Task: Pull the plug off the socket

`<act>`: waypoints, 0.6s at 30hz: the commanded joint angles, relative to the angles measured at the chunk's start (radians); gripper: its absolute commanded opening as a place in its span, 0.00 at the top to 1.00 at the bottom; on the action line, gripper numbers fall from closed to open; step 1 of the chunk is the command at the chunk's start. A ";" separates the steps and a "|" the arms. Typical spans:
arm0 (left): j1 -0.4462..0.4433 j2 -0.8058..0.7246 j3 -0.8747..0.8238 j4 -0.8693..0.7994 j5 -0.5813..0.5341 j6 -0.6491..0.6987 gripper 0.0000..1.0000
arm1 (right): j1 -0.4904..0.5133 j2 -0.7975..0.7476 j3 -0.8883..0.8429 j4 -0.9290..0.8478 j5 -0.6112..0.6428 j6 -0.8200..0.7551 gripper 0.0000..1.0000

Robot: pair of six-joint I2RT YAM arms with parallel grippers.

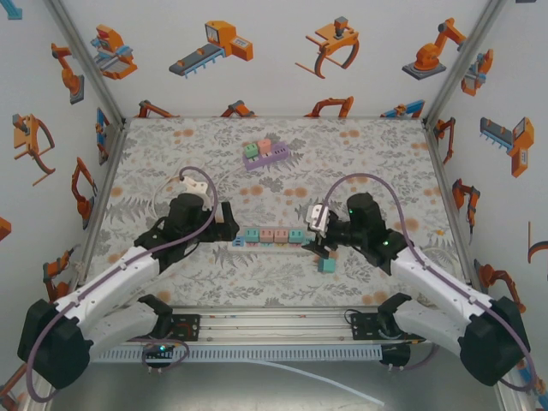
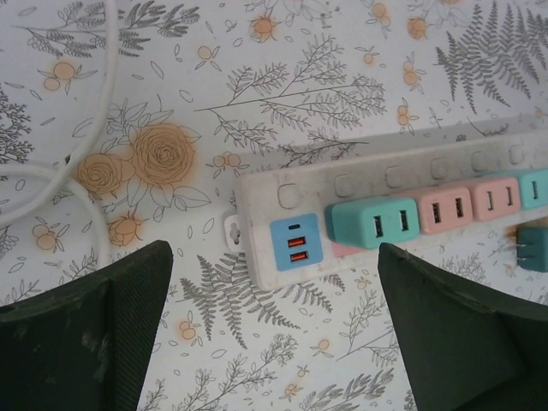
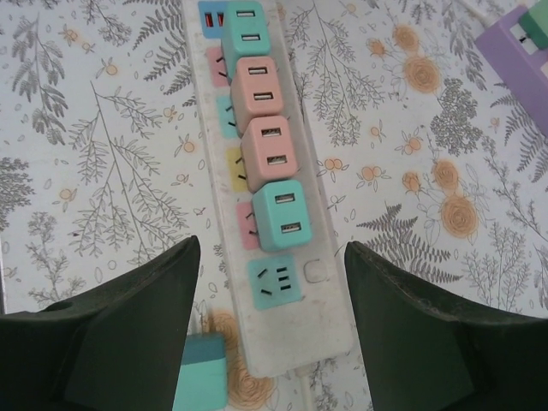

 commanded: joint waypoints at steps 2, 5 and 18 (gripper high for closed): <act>0.042 0.101 0.033 -0.023 0.054 -0.031 0.03 | 0.008 0.125 0.073 -0.024 -0.014 -0.075 0.37; 0.060 0.181 0.069 -0.050 0.058 -0.041 0.02 | 0.011 0.199 0.105 -0.023 -0.015 -0.090 0.38; 0.067 0.372 0.129 -0.044 0.099 -0.059 0.28 | 0.020 0.396 0.182 -0.012 -0.042 -0.109 0.51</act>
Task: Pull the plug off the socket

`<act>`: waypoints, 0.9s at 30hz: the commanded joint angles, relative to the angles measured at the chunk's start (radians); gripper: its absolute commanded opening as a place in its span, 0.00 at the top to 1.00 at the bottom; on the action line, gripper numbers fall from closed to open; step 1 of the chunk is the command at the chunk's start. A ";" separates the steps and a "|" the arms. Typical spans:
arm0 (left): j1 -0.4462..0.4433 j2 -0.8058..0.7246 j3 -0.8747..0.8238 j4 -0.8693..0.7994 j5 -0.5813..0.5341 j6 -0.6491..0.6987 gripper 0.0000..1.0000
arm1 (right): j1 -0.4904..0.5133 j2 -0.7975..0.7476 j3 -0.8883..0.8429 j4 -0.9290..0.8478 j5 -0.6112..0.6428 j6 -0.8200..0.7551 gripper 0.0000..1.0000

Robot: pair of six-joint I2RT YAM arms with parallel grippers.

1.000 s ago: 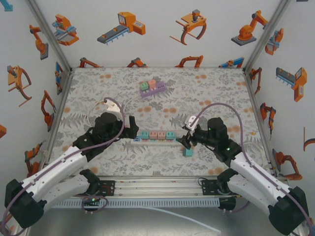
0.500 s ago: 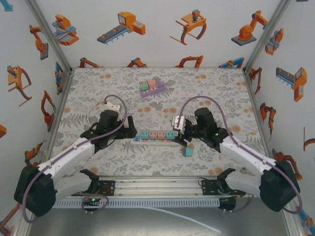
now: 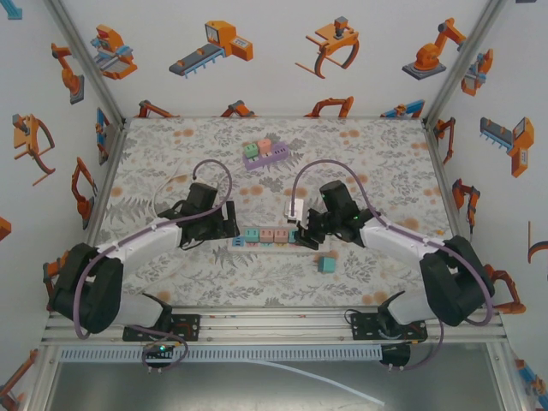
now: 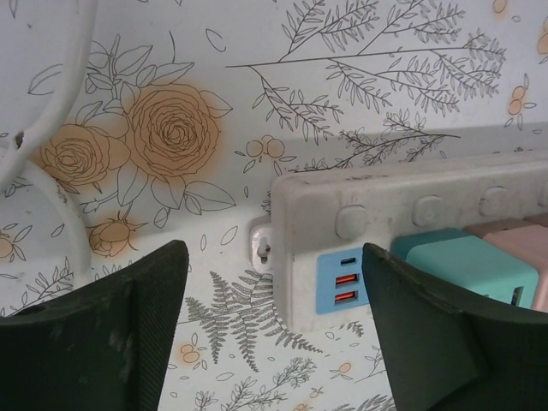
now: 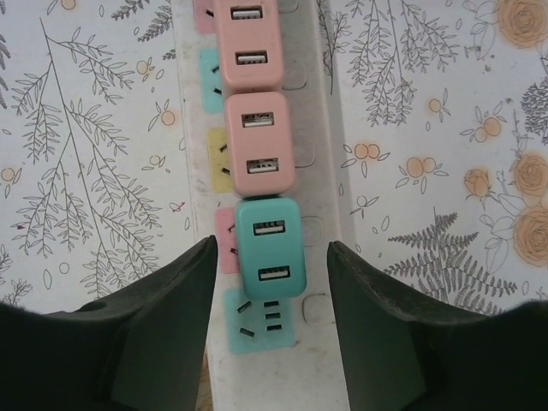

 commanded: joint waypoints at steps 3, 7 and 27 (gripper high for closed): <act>0.007 0.052 0.033 -0.024 0.020 -0.018 0.34 | 0.013 0.036 0.050 0.003 -0.041 -0.023 0.55; 0.006 0.073 0.041 -0.034 0.050 -0.010 0.38 | 0.014 0.046 0.059 -0.001 -0.043 -0.024 0.59; -0.002 0.078 0.025 -0.129 0.055 0.041 0.42 | 0.021 0.068 0.074 -0.017 -0.029 -0.021 0.69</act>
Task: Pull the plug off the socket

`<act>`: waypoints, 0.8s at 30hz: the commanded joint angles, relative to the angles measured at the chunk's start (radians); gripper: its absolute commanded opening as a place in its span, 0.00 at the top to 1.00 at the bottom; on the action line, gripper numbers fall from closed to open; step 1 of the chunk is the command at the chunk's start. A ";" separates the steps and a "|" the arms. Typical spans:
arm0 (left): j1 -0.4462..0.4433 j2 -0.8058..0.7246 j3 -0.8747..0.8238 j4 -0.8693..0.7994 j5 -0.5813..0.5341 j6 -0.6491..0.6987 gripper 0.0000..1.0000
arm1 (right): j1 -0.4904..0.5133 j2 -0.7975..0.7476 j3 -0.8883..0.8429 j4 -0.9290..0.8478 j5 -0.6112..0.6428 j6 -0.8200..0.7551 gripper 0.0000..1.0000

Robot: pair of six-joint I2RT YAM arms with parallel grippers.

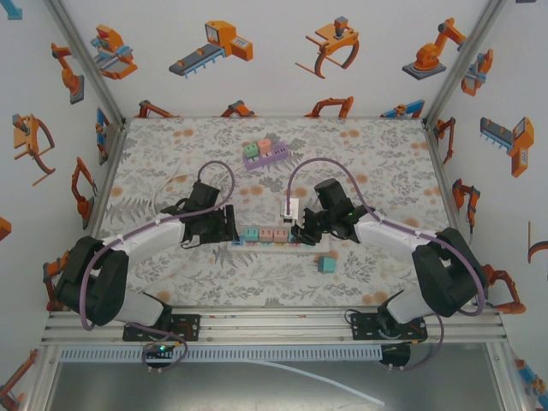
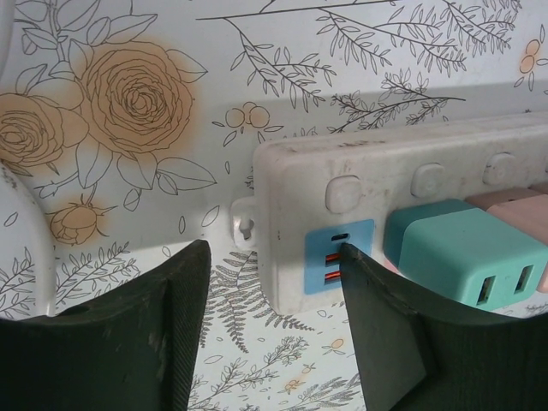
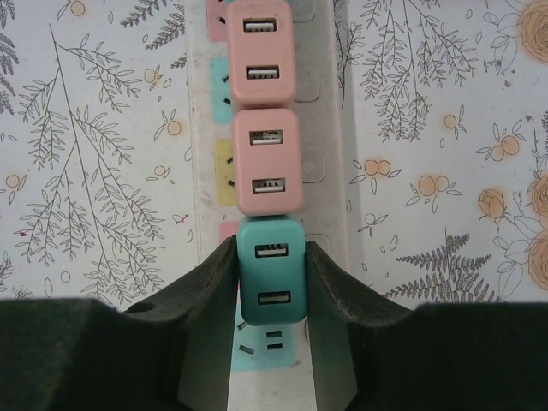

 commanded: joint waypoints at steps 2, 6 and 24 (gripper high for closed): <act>-0.006 0.037 -0.003 -0.070 -0.037 0.038 0.43 | 0.011 0.013 0.038 -0.008 -0.008 -0.012 0.71; -0.012 0.063 0.004 -0.082 -0.055 0.044 0.43 | 0.016 0.009 0.053 -0.023 -0.024 -0.010 0.76; -0.075 0.126 0.042 -0.140 -0.202 0.038 0.44 | 0.016 -0.048 0.086 -0.064 -0.052 -0.012 0.89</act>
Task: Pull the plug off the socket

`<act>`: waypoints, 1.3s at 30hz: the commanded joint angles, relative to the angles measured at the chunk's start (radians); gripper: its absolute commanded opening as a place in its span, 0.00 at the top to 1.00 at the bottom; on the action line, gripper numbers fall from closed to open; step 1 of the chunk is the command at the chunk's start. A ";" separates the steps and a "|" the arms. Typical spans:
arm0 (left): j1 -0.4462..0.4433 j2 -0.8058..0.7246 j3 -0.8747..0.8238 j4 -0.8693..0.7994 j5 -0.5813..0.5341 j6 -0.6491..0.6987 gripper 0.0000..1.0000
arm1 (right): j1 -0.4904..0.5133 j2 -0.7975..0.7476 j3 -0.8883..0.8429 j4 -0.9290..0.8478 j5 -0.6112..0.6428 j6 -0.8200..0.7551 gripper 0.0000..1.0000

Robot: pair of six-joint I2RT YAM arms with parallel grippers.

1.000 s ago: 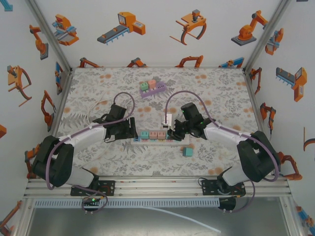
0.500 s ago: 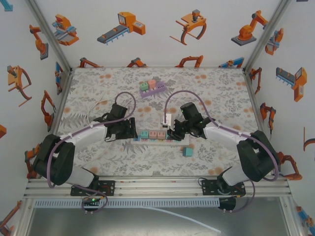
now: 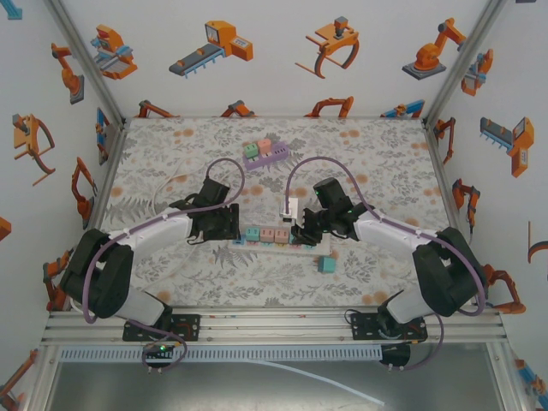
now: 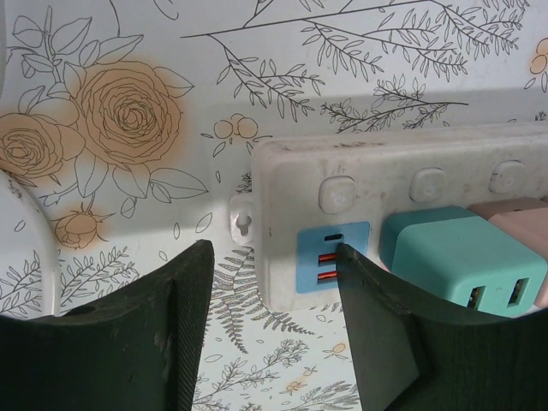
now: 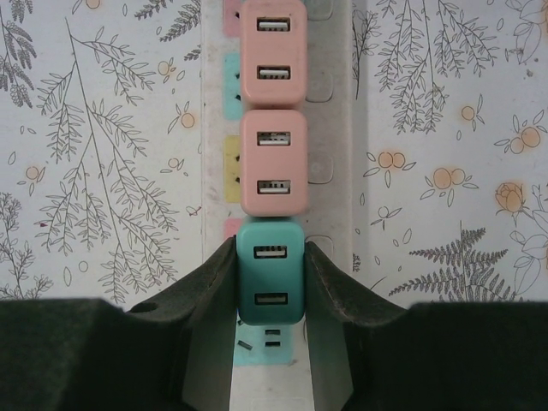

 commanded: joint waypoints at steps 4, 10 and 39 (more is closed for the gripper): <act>-0.014 0.071 -0.042 -0.076 -0.118 0.019 0.44 | 0.011 -0.056 0.055 0.003 -0.038 -0.013 0.89; -0.020 0.071 -0.043 -0.079 -0.124 0.017 0.44 | 0.005 -0.064 0.048 0.002 -0.029 -0.018 0.89; -0.029 -0.008 -0.048 -0.040 -0.060 -0.086 0.41 | 0.030 -0.355 -0.112 0.307 0.211 0.950 0.92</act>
